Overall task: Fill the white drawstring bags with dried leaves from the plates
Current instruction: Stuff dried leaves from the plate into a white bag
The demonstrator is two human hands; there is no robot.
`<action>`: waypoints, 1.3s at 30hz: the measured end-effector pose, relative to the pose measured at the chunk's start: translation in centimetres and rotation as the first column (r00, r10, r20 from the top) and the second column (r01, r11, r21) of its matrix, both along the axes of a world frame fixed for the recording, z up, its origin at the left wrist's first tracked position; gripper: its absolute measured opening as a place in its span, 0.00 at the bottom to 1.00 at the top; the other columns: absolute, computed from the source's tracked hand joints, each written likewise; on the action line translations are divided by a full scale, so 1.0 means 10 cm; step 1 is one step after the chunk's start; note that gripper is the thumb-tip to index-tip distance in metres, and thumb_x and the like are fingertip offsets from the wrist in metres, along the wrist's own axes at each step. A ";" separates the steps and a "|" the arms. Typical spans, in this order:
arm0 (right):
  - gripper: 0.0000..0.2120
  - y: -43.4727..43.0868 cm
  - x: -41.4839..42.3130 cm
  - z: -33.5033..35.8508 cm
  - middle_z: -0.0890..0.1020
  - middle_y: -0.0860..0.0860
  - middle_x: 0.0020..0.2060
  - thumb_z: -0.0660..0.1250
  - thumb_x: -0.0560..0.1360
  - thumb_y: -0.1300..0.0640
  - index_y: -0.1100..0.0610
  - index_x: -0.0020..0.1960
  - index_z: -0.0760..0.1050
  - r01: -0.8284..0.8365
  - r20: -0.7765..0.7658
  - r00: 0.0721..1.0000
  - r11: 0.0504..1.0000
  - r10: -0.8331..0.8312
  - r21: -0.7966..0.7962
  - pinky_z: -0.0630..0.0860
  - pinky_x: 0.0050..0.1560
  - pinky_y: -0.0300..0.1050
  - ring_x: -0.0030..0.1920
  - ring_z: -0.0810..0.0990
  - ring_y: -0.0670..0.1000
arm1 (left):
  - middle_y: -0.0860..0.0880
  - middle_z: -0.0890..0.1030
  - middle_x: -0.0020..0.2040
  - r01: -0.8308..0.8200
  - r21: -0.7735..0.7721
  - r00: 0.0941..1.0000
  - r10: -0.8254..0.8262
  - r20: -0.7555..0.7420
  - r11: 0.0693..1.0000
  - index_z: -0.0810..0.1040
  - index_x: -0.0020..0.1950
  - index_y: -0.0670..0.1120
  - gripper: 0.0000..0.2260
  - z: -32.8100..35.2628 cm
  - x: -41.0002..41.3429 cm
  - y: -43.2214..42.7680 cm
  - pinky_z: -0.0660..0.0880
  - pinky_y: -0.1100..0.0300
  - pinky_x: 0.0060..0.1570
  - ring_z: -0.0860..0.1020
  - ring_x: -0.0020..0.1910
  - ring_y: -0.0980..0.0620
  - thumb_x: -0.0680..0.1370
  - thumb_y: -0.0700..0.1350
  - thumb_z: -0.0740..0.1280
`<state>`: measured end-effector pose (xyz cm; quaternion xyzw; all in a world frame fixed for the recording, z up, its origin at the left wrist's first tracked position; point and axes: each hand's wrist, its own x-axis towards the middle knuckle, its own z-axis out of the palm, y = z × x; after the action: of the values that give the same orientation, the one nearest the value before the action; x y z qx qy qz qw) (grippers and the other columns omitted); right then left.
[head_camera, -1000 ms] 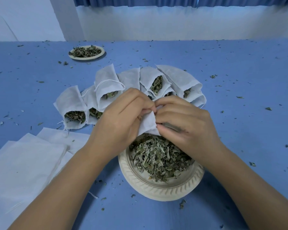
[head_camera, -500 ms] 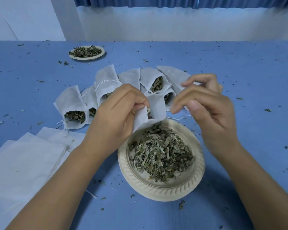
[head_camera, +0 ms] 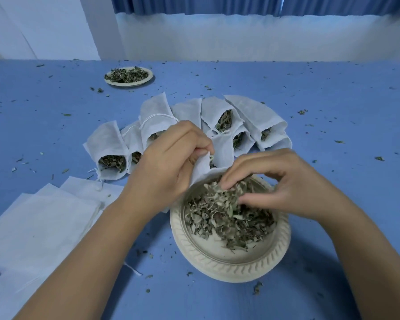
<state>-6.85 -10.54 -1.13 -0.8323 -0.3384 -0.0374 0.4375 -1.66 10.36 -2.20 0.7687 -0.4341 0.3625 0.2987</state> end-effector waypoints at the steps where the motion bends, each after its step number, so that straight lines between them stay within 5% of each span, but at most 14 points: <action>1: 0.09 -0.04 0.00 0.02 0.85 0.48 0.45 0.75 0.68 0.61 0.56 0.48 0.83 0.014 -0.016 1.000 0.998 -0.013 0.056 0.76 0.54 0.42 0.49 0.83 0.48 | 0.42 0.78 0.41 0.008 0.016 1.000 -0.008 -0.001 1.000 0.79 0.44 0.34 0.08 -0.01 0.00 0.00 0.64 0.75 0.49 0.73 0.42 0.53 0.76 0.26 0.62; 5: 0.06 -0.10 0.01 0.05 0.84 0.48 0.43 0.71 0.67 0.61 0.55 0.43 0.82 0.006 0.005 1.000 0.958 -0.008 0.286 0.74 0.52 0.45 0.48 0.81 0.52 | 0.42 0.78 0.41 0.029 0.029 1.000 -0.029 -0.011 0.999 0.80 0.44 0.34 0.08 -0.01 0.00 -0.01 0.65 0.74 0.48 0.74 0.42 0.53 0.76 0.27 0.62; 8: 0.10 -0.04 0.00 0.04 0.84 0.43 0.42 0.70 0.67 0.64 0.59 0.49 0.80 0.026 0.026 0.999 0.882 -0.043 0.471 0.74 0.45 0.36 0.45 0.81 0.48 | 0.42 0.79 0.41 0.054 0.032 0.998 -0.054 -0.020 0.998 0.79 0.44 0.34 0.08 -0.01 -0.01 -0.01 0.66 0.72 0.47 0.74 0.42 0.52 0.77 0.29 0.61; 11: 0.06 0.05 -0.01 -0.01 0.83 0.42 0.40 0.69 0.67 0.63 0.57 0.44 0.81 0.126 0.010 0.988 0.834 -0.156 0.537 0.73 0.40 0.31 0.41 0.80 0.44 | 0.42 0.78 0.40 0.053 0.032 0.998 -0.053 -0.016 0.998 0.79 0.44 0.34 0.08 -0.03 -0.02 -0.04 0.70 0.63 0.45 0.74 0.41 0.50 0.76 0.27 0.62; 16: 0.12 0.15 0.01 -0.09 0.83 0.42 0.41 0.69 0.68 0.67 0.51 0.44 0.81 0.250 0.100 0.943 0.876 -0.316 0.413 0.75 0.48 0.39 0.44 0.82 0.46 | 0.42 0.78 0.40 0.041 -0.033 0.999 -0.041 0.005 0.999 0.79 0.44 0.33 0.08 -0.05 -0.03 -0.07 0.67 0.70 0.49 0.75 0.42 0.51 0.78 0.30 0.61; 22: 0.10 0.24 0.04 -0.18 0.82 0.54 0.39 0.63 0.68 0.67 0.65 0.45 0.82 0.318 0.474 0.815 0.941 -0.335 0.117 0.75 0.45 0.42 0.42 0.78 0.50 | 0.42 0.79 0.41 0.054 -0.043 0.998 -0.052 0.027 0.998 0.80 0.44 0.33 0.08 -0.05 -0.05 -0.10 0.67 0.73 0.51 0.75 0.43 0.52 0.78 0.32 0.62; 28: 0.13 0.14 0.00 -0.10 0.76 0.54 0.48 0.71 0.67 0.70 0.59 0.49 0.73 0.221 0.251 0.921 0.932 -0.296 0.289 0.77 0.49 0.41 0.48 0.78 0.51 | 0.42 0.79 0.41 0.049 -0.020 0.999 -0.049 0.015 0.999 0.79 0.44 0.33 0.09 -0.05 -0.04 -0.10 0.67 0.71 0.49 0.74 0.42 0.51 0.79 0.33 0.61; 32: 0.07 0.20 -0.01 -0.13 0.80 0.56 0.40 0.68 0.67 0.74 0.64 0.39 0.77 0.263 0.406 0.843 0.928 -0.354 0.263 0.76 0.42 0.40 0.43 0.79 0.50 | 0.41 0.78 0.40 0.074 -0.017 0.997 -0.074 0.006 0.997 0.79 0.44 0.33 0.08 -0.08 -0.05 -0.12 0.69 0.68 0.47 0.74 0.42 0.51 0.79 0.31 0.61; 36: 0.10 0.24 0.01 -0.18 0.82 0.54 0.40 0.63 0.66 0.74 0.65 0.41 0.81 0.287 0.481 0.821 0.951 -0.308 0.119 0.77 0.45 0.44 0.44 0.80 0.50 | 0.41 0.78 0.41 0.057 -0.015 0.998 -0.057 0.004 0.998 0.80 0.44 0.33 0.08 -0.08 -0.05 -0.13 0.67 0.71 0.48 0.74 0.42 0.52 0.78 0.30 0.61; 39: 0.10 0.14 -0.01 -0.12 0.83 0.54 0.43 0.61 0.72 0.72 0.64 0.45 0.80 0.283 0.427 0.825 0.925 -0.370 0.255 0.76 0.48 0.50 0.46 0.81 0.54 | 0.41 0.79 0.40 0.014 -0.045 1.000 -0.013 0.026 0.999 0.79 0.44 0.33 0.09 -0.07 -0.04 -0.12 0.66 0.74 0.50 0.74 0.42 0.52 0.78 0.29 0.61</action>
<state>-6.97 -9.09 -2.28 -0.8010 -0.2806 -0.3418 0.4036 -2.03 9.21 -2.87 0.7541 -0.4349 0.3798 0.3128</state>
